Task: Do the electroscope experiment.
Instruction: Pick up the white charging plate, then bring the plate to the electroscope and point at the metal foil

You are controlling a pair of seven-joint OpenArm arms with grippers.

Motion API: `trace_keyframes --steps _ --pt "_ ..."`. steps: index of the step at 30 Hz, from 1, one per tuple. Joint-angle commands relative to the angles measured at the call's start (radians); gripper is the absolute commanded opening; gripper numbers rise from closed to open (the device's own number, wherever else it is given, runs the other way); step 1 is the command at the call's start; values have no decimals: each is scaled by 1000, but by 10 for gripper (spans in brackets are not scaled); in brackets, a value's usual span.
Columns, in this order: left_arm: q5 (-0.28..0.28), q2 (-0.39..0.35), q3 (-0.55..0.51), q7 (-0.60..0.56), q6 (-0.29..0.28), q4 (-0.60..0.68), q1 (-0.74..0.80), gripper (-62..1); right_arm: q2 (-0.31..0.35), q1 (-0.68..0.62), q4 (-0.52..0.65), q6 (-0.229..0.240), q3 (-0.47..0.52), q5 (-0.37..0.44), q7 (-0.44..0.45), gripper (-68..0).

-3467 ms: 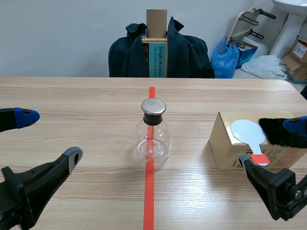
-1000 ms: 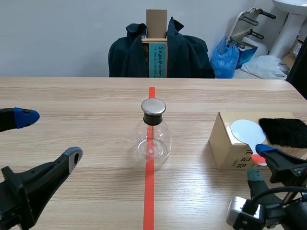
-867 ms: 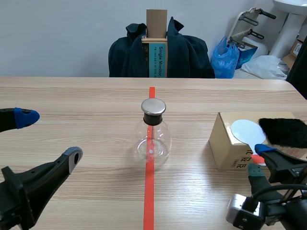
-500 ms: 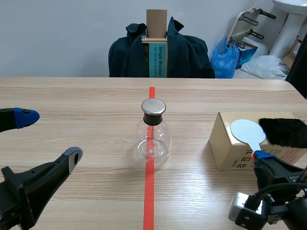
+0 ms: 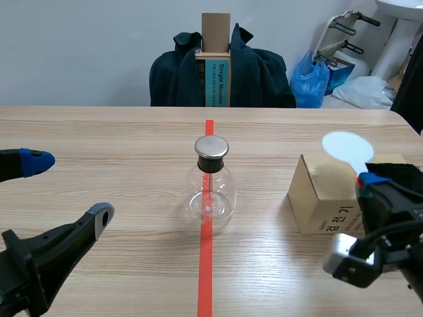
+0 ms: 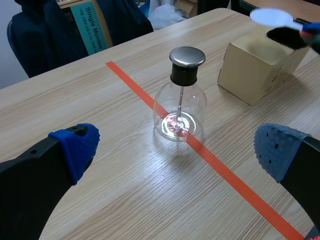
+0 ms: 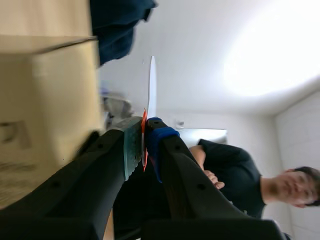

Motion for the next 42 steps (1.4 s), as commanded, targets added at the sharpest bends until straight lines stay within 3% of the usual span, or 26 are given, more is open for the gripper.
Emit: trace_keyframes --steps 1,6,10,15,19,26,32,39,42 --pt "-6 0 2 -5 -1 13 -6 14 35 14 63 -58 10 40 0 -667" --pt "-8 -49 2 106 -1 11 -51 -7 60 14 187 -58 58 150 60 -667" --pt "-20 -121 2 171 -17 -9 -102 -249 60 14 277 -58 113 222 103 -667" --pt "-50 -183 10 191 -134 -93 -208 -594 60 14 394 -58 166 311 119 -667" --pt "-66 -200 74 150 -198 -215 -335 -592 55 14 489 -58 209 349 118 -667" --pt "-54 -178 303 -44 -234 -494 -581 -590 52 14 585 -58 274 385 115 -667" --pt "80 -72 489 -157 -233 -685 -746 -590 52 14 605 -58 312 407 116 -667" --pt "176 72 605 -203 -147 -835 -863 -590 52 14 604 -58 312 407 121 -667" --pt "211 114 624 -208 -100 -877 -885 -590 52 14 604 -58 310 407 174 -667"
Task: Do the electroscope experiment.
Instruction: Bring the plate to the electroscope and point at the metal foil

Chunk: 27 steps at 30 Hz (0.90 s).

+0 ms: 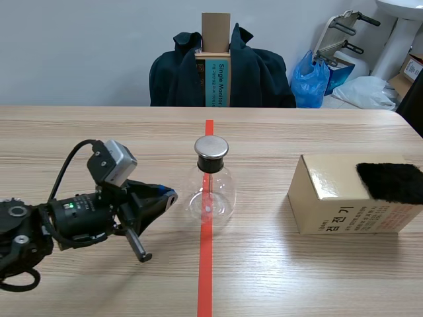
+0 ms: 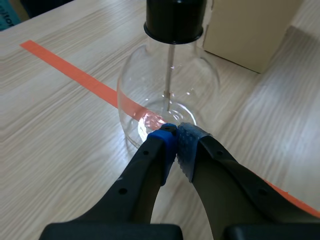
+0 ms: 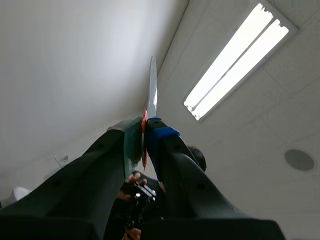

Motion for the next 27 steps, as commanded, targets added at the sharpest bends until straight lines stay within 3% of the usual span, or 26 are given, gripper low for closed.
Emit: trace_keyframes --steps 1,6,10,13,19,27 --pt "10 5 -2 -24 12 11 -9 -590 5 14 13 -56 1 3 45 -667" --pt "45 24 2 -62 33 -22 -17 -590 6 14 13 51 -27 3 200 -667" --pt "48 24 2 -65 33 -23 -17 -590 2 26 3 110 -107 -13 232 -667" --pt "48 24 2 -65 33 -23 -19 -590 -42 65 -41 113 -183 -59 233 -667" --pt "48 24 2 -61 34 -23 -19 -590 -150 119 -215 113 -303 -229 226 -667" --pt "48 24 2 -58 36 -23 -19 -590 -200 139 -452 112 -335 -372 216 -667"
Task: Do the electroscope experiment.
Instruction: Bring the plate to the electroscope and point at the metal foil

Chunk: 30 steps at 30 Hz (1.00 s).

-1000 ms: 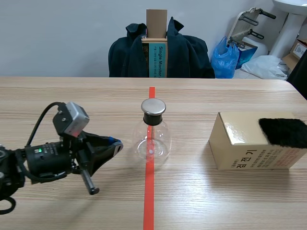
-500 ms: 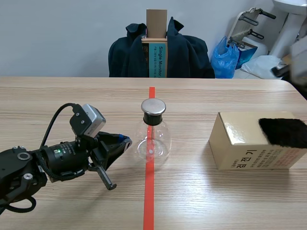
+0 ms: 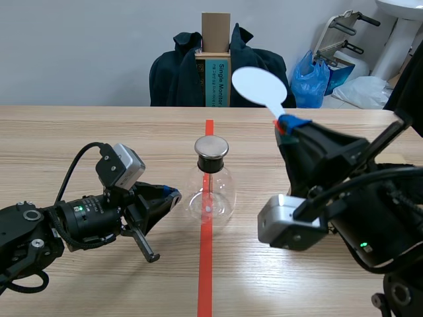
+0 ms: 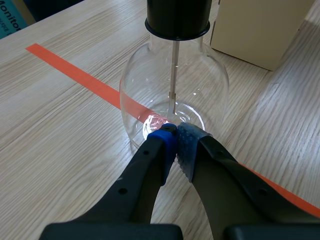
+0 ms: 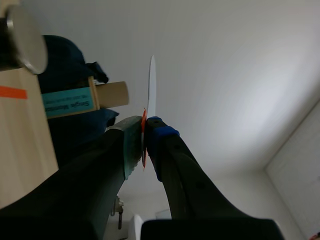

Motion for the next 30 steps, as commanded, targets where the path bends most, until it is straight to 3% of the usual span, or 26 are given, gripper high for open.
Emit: trace_keyframes --steps 1,11,16,24,30 --pt "-10 -3 -6 -14 5 21 -6 -590 5 23 4 -11 14 -6 -15 -667" --pt "-10 -3 -6 -14 5 21 -6 -590 -3 86 -145 -9 14 -56 -113 -667" --pt "-10 -3 -6 -14 5 21 -6 -590 -3 112 -185 16 14 -80 -153 -667" --pt "-10 -3 -6 -14 5 21 -6 -590 -14 134 -198 54 14 -80 -153 -667" --pt "-10 -3 -6 -14 5 21 -6 -590 -19 134 -198 57 14 -80 -89 -667"
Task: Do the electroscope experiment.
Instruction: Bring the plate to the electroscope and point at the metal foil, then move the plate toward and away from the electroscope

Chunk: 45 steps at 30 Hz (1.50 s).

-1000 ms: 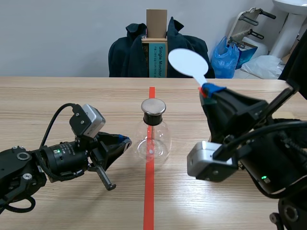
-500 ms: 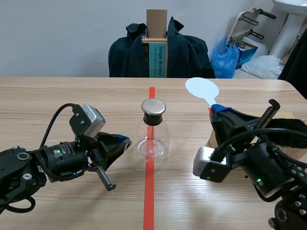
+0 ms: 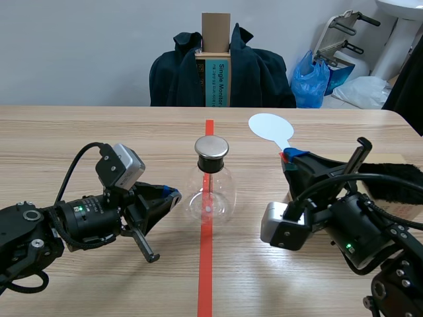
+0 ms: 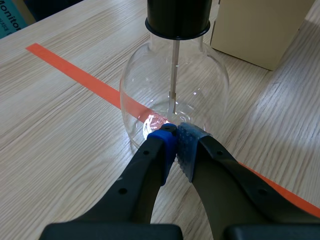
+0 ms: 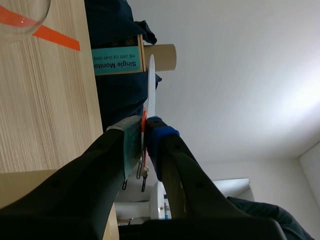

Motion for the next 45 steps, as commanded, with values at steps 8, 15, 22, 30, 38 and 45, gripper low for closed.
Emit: trace_keyframes --steps 8,15,22,30,38,45 --pt "-10 -3 -6 -14 5 21 -6 -590 6 20 14 -10 11 4 134 -667" --pt "-10 -3 -6 -14 5 21 -6 -590 6 32 14 -10 11 3 223 -667" --pt "-10 -3 -6 -14 5 21 -6 -590 6 45 14 -10 -4 3 265 -667" --pt "-10 -3 -6 -14 5 21 -6 -590 6 45 14 -10 -15 0 298 -667" --pt "-10 -3 -6 -14 5 21 -6 -590 6 45 14 -10 -15 0 309 -667" --pt "-10 -3 -6 -14 5 21 -6 -590 6 45 14 -10 -15 -1 254 -667"
